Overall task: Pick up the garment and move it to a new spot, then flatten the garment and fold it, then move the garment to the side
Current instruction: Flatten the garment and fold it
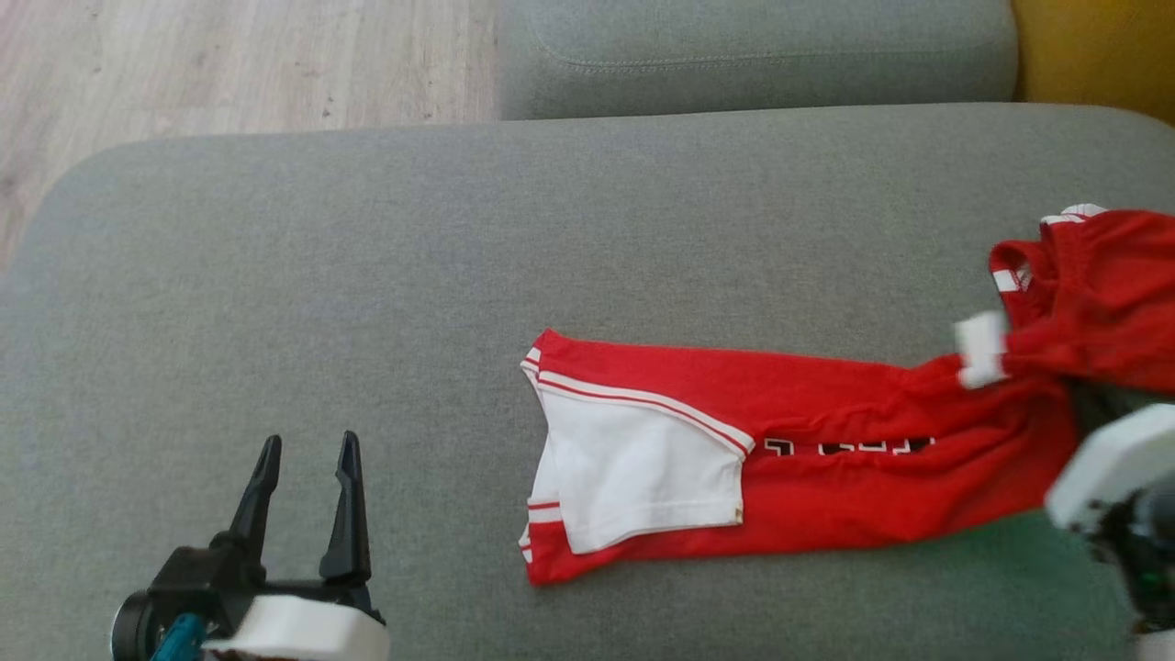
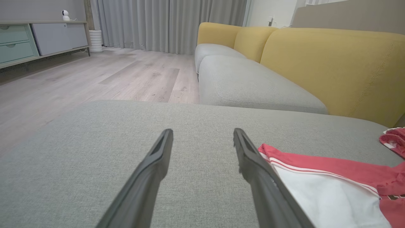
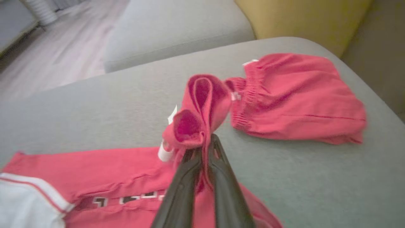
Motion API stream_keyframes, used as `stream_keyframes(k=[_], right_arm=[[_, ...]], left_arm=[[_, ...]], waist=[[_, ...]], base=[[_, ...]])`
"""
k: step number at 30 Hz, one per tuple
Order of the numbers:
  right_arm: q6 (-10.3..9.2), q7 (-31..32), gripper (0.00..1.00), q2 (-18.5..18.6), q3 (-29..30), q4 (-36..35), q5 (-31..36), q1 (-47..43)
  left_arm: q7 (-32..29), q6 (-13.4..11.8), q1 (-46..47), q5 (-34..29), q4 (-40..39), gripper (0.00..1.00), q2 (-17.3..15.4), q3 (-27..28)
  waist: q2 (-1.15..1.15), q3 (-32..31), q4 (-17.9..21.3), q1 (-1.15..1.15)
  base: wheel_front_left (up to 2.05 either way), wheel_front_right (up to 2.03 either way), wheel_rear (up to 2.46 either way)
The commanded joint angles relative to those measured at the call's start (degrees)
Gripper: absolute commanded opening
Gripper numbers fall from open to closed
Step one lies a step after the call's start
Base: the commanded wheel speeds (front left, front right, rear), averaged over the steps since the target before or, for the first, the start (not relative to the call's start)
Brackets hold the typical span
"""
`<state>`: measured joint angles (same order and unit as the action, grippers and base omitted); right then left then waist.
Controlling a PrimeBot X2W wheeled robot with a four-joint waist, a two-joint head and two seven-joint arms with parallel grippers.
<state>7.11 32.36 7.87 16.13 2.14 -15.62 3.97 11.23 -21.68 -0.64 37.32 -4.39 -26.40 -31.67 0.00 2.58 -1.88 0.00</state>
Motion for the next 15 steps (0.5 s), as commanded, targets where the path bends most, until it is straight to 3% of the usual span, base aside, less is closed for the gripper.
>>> stream_keyframes(k=[1,8,15], right_arm=[[0.37,0.4,0.0,0.0,-3.3,-4.0,-0.7,0.6],[0.37,-0.4,0.0,-4.1,-12.9,-8.1,-3.5,0.4],[0.37,-6.0,0.0,-5.0,-24.5,-2.0,-12.5,3.0]], left_arm=[[0.5,0.0,1.4,0.0,-1.3,1.0,-1.0,1.9],[0.4,0.1,1.2,0.2,-1.2,1.0,-1.4,2.0],[0.2,0.5,2.0,0.1,-1.2,1.0,-1.4,1.4]], waist=[[0.0,-0.2,-0.2,0.0],[0.0,-0.9,-1.6,0.0],[0.0,-0.3,-4.4,0.0]], base=[[0.0,0.0,0.0],[0.0,0.0,0.0],[0.0,0.0,0.0]])
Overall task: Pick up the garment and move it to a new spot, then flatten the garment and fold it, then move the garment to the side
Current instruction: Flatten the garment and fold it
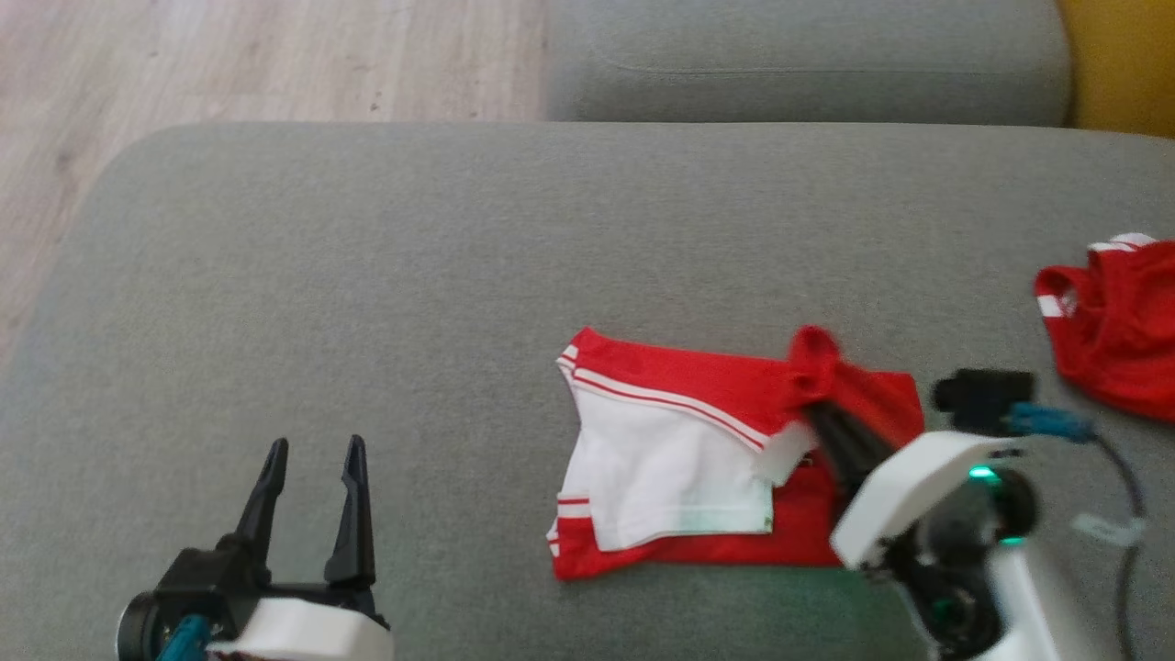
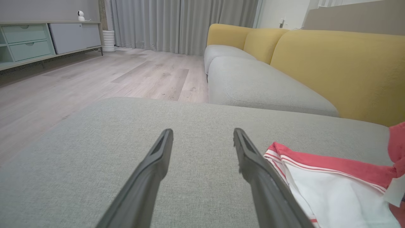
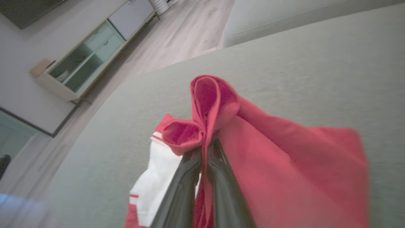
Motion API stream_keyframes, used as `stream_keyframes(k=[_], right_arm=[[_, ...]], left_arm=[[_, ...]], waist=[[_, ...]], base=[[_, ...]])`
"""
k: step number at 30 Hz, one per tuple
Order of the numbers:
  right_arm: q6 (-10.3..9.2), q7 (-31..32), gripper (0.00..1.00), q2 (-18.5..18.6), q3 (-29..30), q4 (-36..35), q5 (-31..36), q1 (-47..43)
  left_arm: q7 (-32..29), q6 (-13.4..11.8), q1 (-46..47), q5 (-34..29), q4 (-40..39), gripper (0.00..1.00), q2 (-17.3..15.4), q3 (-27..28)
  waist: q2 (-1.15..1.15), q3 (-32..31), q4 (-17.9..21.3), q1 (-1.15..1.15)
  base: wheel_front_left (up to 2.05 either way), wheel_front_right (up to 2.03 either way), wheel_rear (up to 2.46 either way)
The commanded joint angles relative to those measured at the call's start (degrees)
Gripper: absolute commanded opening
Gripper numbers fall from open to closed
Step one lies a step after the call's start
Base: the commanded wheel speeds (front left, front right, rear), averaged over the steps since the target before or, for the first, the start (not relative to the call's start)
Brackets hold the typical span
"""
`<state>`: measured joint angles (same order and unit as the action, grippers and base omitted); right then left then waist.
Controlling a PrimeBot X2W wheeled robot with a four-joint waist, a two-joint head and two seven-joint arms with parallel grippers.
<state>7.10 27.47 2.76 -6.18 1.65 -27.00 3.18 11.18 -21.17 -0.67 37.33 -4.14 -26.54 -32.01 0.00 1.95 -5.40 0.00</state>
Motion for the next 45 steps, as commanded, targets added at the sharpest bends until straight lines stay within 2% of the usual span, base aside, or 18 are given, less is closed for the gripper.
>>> stream_keyframes(k=[1,4,12,21,22,23,24,29,33,37,41,45], right_arm=[[0.39,-2.3,0.0,0.1,-3.9,-0.2,-2.6,4.5],[0.39,-5.9,0.0,0.1,-8.3,4.5,-6.2,7.2],[0.39,-13.0,0.0,0.1,-14.5,19.4,-11.1,15.4],[0.39,-16.4,0.0,0.1,-20.4,29.6,-14.8,19.4],[0.39,-16.4,0.19,0.1,-21.3,30.6,-15.2,19.7],[0.39,-16.8,0.95,0.1,-22.9,31.9,-16.1,20.3],[0.39,-17.2,1.0,0.1,-23.7,32.3,-16.7,20.5],[0.39,-20.1,1.0,0.1,-27.0,31.5,-19.4,21.7],[0.39,-23.0,1.0,0.1,-26.9,29.8,-18.2,22.7],[0.39,-25.7,1.0,0.1,-23.3,28.0,-12.1,22.9],[0.39,-27.4,1.0,0.1,-16.8,25.0,-0.8,21.1],[0.39,-26.6,1.0,0.1,-11.3,20.0,7.9,16.3]], left_arm=[[0.1,0.1,2.2,0.0,-1.5,1.0,-1.2,1.6],[-0.1,0.5,3.1,-0.2,-1.3,1.0,-0.9,1.0],[-0.2,1.4,5.9,-0.9,-0.2,1.0,0.5,-0.5],[0.3,1.5,6.3,-0.8,1.1,1.0,1.1,-0.6],[0.3,1.5,6.3,-0.7,1.1,1.0,1.2,-0.6],[0.4,1.5,6.3,-0.6,1.2,1.0,1.2,-0.6],[0.5,1.5,6.3,-0.6,1.3,1.0,1.3,-0.6],[0.6,1.5,6.5,-0.6,1.4,1.0,1.4,-0.7],[0.6,1.3,6.2,-0.6,1.3,1.0,1.3,-0.8],[0.4,1.1,5.9,-0.5,1.1,1.0,1.3,-1.1],[0.3,0.9,5.7,-0.6,0.8,1.0,1.4,-1.4],[0.1,0.9,5.7,-0.6,0.7,1.0,1.5,-1.7]], waist=[[0.0,0.5,-1.4,0.0],[0.0,1.2,-3.3,0.0],[0.0,2.6,-8.5,0.0],[0.0,2.7,-9.8,0.0],[0.0,2.6,-9.7,0.0],[0.0,2.5,-9.3,0.0],[0.0,2.5,-9.1,0.0],[0.0,2.2,-7.7,0.0],[0.0,1.6,-6.4,0.0],[0.0,1.0,-5.2,0.0],[0.0,0.7,-4.4,0.0],[0.0,0.6,-4.0,0.0]], base=[[0.0,0.0,0.0],[0.0,0.0,0.0],[0.0,0.0,0.0],[0.0,0.0,0.0],[0.0,0.0,0.0],[0.0,0.0,0.0],[0.0,0.0,0.0],[0.0,0.0,0.0],[0.0,0.0,0.0],[0.0,0.0,0.0],[0.0,0.0,0.0],[0.0,0.0,0.0]])
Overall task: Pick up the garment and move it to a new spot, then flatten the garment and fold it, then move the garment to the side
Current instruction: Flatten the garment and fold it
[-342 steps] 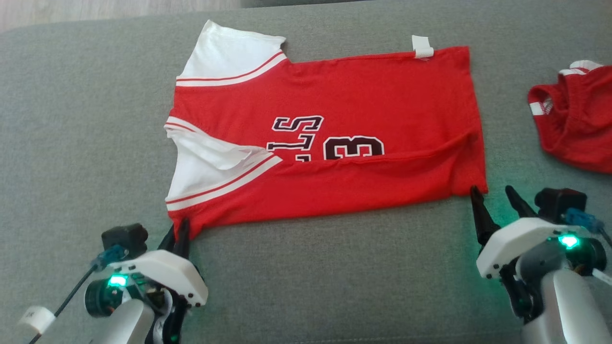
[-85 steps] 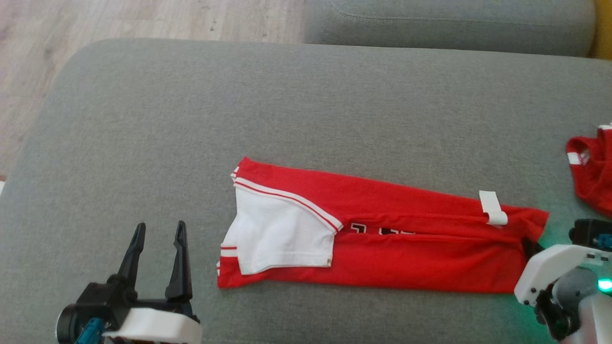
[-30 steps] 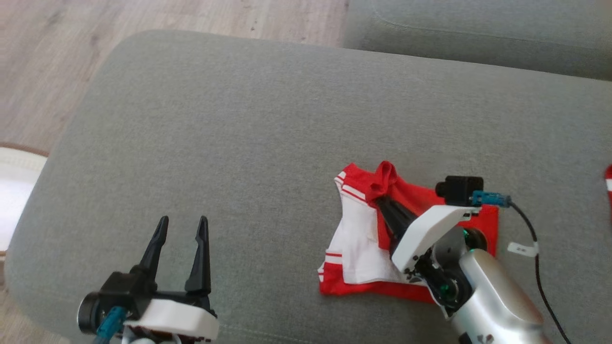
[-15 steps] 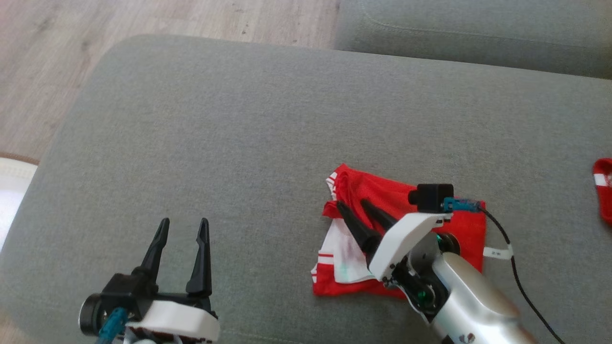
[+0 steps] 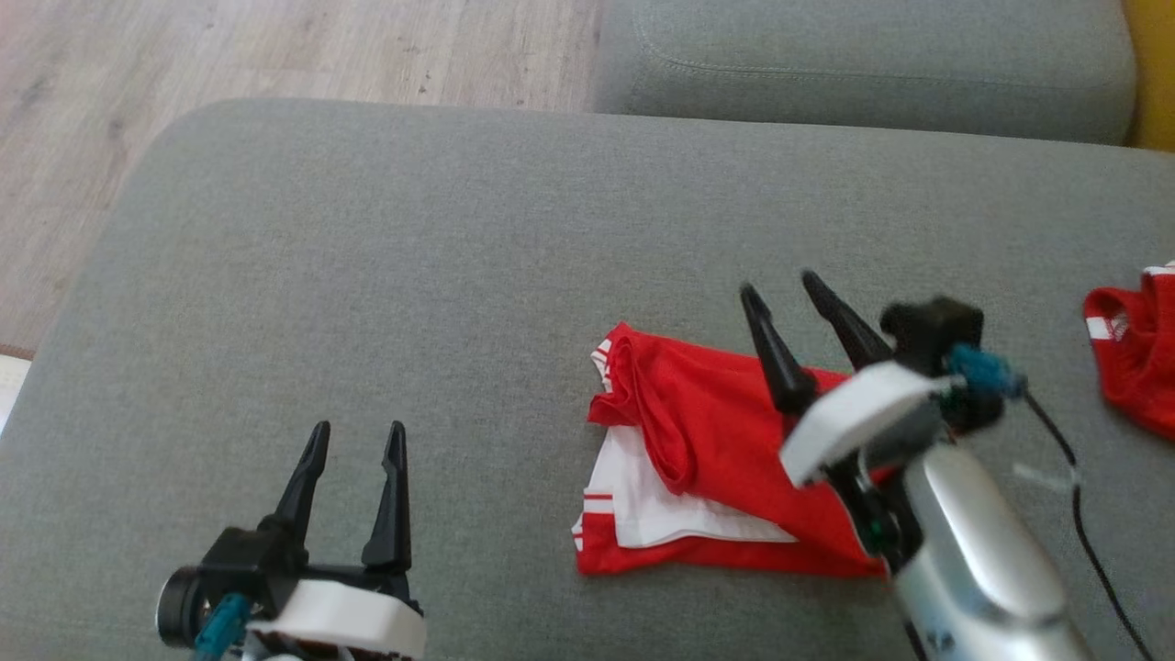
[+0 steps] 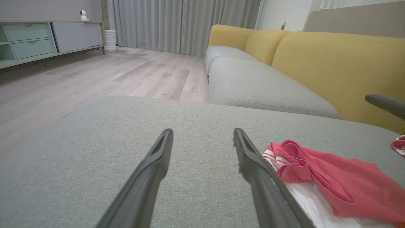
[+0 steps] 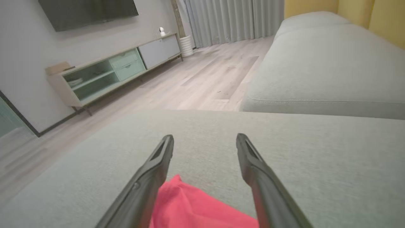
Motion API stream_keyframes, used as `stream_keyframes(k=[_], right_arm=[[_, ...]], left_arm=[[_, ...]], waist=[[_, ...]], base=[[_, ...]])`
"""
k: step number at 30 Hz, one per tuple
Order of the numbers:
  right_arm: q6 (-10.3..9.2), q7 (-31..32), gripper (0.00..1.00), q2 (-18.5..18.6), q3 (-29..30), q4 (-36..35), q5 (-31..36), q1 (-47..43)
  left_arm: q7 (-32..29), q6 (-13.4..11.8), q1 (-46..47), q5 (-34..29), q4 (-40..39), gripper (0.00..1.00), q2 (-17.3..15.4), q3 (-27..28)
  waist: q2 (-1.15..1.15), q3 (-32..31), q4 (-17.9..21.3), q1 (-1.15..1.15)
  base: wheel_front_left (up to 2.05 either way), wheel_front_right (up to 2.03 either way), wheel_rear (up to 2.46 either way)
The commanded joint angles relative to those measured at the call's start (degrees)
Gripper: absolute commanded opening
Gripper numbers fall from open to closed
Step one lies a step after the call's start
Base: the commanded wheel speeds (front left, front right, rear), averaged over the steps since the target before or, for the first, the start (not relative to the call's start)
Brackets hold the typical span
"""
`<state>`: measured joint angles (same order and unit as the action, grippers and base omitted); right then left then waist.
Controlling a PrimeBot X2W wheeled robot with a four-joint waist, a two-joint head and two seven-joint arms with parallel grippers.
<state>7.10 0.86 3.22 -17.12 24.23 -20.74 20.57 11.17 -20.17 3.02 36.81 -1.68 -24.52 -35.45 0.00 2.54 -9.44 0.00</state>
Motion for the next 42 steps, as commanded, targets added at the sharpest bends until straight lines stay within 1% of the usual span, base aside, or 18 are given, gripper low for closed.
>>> stream_keyframes(k=[1,4,5,6,8,9,10,13,18,21,26,33,35,38,39,40,41,42], right_arm=[[0.39,0.3,1.0,-0.3,0.5,-3.7,3.8,-2.3],[0.39,0.7,0.98,-0.3,1.8,-7.1,11.5,-6.2],[0.39,0.7,0.87,-0.3,1.9,-7.9,13.2,-7.5],[0.39,0.7,0.67,-0.3,1.8,-8.5,14.6,-8.7],[0.39,1.0,0.25,-0.3,1.0,-8.7,16.6,-10.7],[0.39,1.1,0.07,-0.3,0.5,-8.5,17.0,-11.5],[0.39,1.1,0.0,-0.3,-0.2,-8.0,17.2,-12.0],[0.39,0.8,0.0,-0.3,-1.4,-6.6,17.5,-12.2],[0.39,0.0,0.0,-0.3,-4.7,-1.5,15.6,-10.3],[0.39,-0.4,0.0,-0.3,-7.4,1.5,14.5,-8.3],[0.39,-0.7,0.0,-0.3,-12.5,4.2,12.1,-5.5],[0.39,0.2,0.0,-0.3,-21.3,5.7,8.4,-3.6],[0.39,-0.4,0.0,-0.3,-22.2,5.6,7.4,-3.3],[0.39,-2.1,0.0,-0.3,-21.8,4.7,6.7,-2.6],[0.39,-2.8,0.06,-0.3,-21.3,4.4,6.8,-2.3],[0.39,-3.5,0.22,-0.3,-20.7,4.0,7.0,-2.2],[0.39,-4.2,0.36,-0.3,-19.8,3.5,7.0,-2.2],[0.39,-4.7,0.48,-0.3,-18.9,3.0,7.2,-2.3]], left_arm=[[0.1,-0.1,2.0,0.0,-1.7,1.0,-0.5,1.7],[0.0,-0.1,2.2,0.0,-1.7,1.0,-0.4,1.5],[0.0,-0.1,2.2,0.0,-1.7,1.0,-0.4,1.5],[0.0,0.0,2.2,0.1,-1.7,1.0,-0.5,1.5],[0.1,0.0,2.2,0.1,-1.7,1.0,-0.5,1.5],[0.1,0.0,2.2,0.1,-1.7,1.0,-0.5,1.5],[0.2,0.0,2.3,0.1,-1.8,1.0,-0.5,1.6],[0.2,-0.1,2.4,0.2,-1.8,1.0,-0.6,1.7],[0.4,-0.1,3.0,0.3,-1.8,1.0,-0.7,2.1],[0.5,0.0,3.3,0.3,-1.7,1.0,-0.6,2.1],[0.7,0.0,3.4,0.4,-1.4,1.0,-0.6,2.1],[0.9,-0.2,3.3,0.6,-1.1,1.0,-0.7,2.4],[1.0,-0.3,3.2,0.7,-1.2,1.0,-0.8,2.6],[1.2,-0.6,2.8,0.8,-1.3,1.0,-1.0,2.9],[1.2,-0.6,2.7,0.9,-1.3,1.0,-1.1,2.9],[1.2,-0.6,2.7,0.9,-1.3,1.0,-1.1,2.9],[1.2,-0.6,2.6,0.9,-1.2,1.0,-1.1,2.9],[1.2,-0.5,2.6,0.8,-1.2,1.0,-1.1,2.8]], waist=[[0.0,0.1,0.1,0.0],[0.0,0.2,0.1,0.0],[0.0,0.3,0.0,0.0],[0.0,0.4,0.0,0.0],[0.0,0.7,-0.1,0.0],[0.0,0.8,-0.2,0.0],[0.0,1.0,-0.3,0.0],[0.0,1.4,-0.8,0.0],[0.0,2.4,-2.3,0.0],[0.0,2.9,-3.5,0.0],[0.0,3.3,-4.9,0.0],[0.0,3.0,-5.4,0.0],[0.0,2.9,-5.3,0.0],[0.0,2.5,-4.5,0.0],[0.0,2.3,-4.2,0.0],[0.0,2.1,-3.9,0.0],[0.0,1.8,-3.5,0.0],[0.0,1.5,-3.2,0.0]], base=[[0.0,0.0,0.0],[0.0,0.0,0.0],[0.0,0.0,0.0],[0.0,0.0,0.0],[0.0,0.0,0.0],[0.0,0.0,0.0],[0.0,0.0,0.0],[0.0,0.0,0.0],[0.0,0.0,0.0],[0.0,0.0,0.0],[0.0,0.0,0.0],[0.0,0.0,0.0],[0.0,0.0,0.0],[0.0,0.0,0.0],[0.0,0.0,0.0],[0.0,0.0,0.0],[0.0,0.0,0.0],[0.0,0.0,0.0]])
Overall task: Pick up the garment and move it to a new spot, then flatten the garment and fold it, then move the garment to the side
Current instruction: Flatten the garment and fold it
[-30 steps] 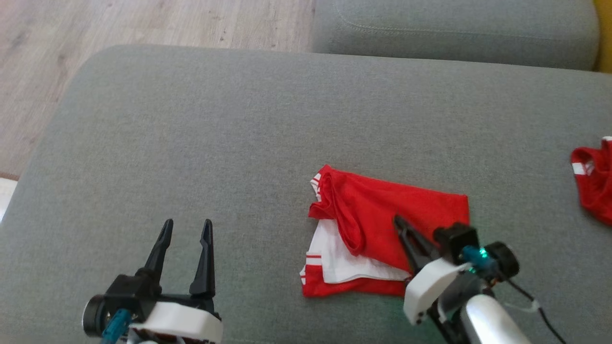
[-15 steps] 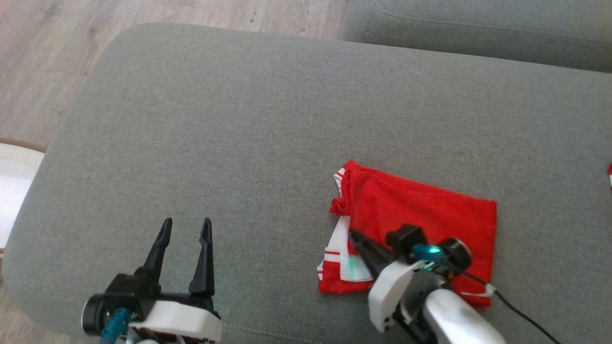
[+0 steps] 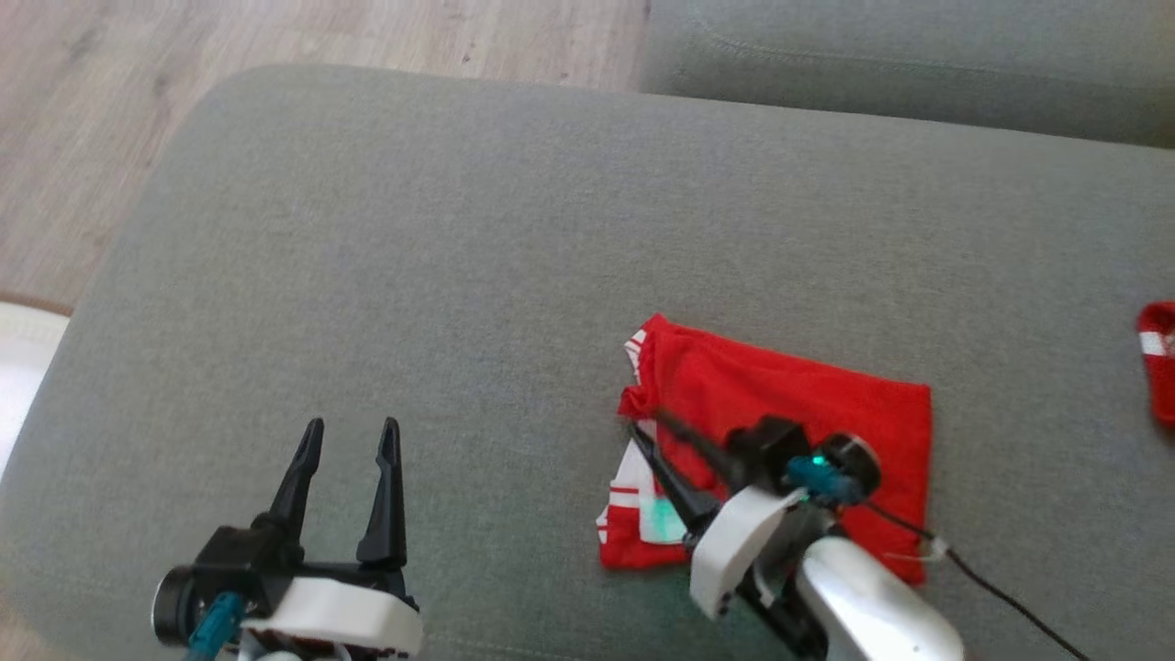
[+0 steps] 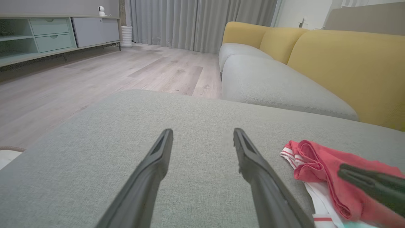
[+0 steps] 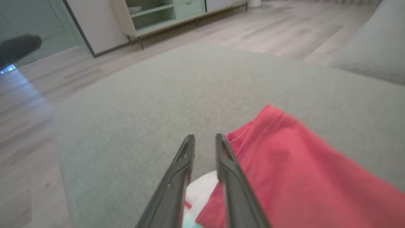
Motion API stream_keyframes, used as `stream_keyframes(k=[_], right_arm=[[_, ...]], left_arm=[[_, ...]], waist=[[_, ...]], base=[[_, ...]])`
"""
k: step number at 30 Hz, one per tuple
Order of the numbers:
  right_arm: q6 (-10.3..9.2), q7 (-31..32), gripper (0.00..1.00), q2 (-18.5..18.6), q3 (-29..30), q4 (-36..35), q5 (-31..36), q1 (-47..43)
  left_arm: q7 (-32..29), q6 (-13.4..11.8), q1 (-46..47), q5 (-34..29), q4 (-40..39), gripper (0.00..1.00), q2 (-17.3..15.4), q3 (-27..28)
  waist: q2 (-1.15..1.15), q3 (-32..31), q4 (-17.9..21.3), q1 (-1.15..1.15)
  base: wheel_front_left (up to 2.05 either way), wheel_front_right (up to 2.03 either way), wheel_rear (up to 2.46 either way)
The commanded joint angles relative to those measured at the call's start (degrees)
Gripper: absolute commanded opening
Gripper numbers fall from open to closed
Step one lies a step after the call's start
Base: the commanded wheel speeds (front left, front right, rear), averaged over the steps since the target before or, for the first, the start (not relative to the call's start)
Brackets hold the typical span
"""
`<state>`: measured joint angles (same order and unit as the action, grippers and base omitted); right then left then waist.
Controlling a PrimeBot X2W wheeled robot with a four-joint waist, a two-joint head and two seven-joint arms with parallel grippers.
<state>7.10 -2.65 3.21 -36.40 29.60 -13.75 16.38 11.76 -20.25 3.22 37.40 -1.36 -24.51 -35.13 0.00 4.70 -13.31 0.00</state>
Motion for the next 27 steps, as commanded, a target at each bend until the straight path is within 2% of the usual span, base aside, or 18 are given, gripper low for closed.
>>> stream_keyframes(k=[1,2,3,14,21,27], right_arm=[[0.39,-1.8,0.69,-0.3,1.4,-3.0,0.5,1.6],[0.39,-2.4,0.87,-0.3,2.6,-3.7,0.7,1.3],[0.39,-2.8,1.0,-0.3,3.8,-4.4,0.9,0.8],[0.39,-5.2,1.0,-0.3,21.2,-15.3,5.0,-10.0],[0.39,-5.3,1.0,-0.3,28.2,-21.3,5.2,-17.3],[0.39,-5.2,1.0,-0.3,31.6,-25.4,4.6,-21.7]], left_arm=[[0.7,-0.4,2.3,0.2,-1.5,1.0,-1.0,2.3],[0.7,-0.3,2.3,0.3,-1.4,1.0,-1.0,2.3],[0.7,-0.2,2.3,0.3,-1.4,1.0,-0.9,2.2],[1.6,0.4,0.9,0.6,1.0,1.0,0.9,0.9],[2.4,1.1,-1.0,0.8,2.6,1.0,1.6,1.1],[2.9,1.5,-3.8,0.9,3.7,1.0,1.7,2.5]], waist=[[0.0,-1.0,1.1,0.0],[0.0,-1.3,1.5,0.0],[0.0,-1.7,1.9,0.0],[0.0,-5.7,6.5,0.0],[0.0,-7.0,8.0,0.0],[0.0,-7.7,9.0,0.0]], base=[[0.0,0.0,0.0],[0.0,0.0,0.0],[0.0,0.0,0.0],[0.0,0.0,0.0],[0.0,0.0,0.0],[0.0,0.0,0.0]])
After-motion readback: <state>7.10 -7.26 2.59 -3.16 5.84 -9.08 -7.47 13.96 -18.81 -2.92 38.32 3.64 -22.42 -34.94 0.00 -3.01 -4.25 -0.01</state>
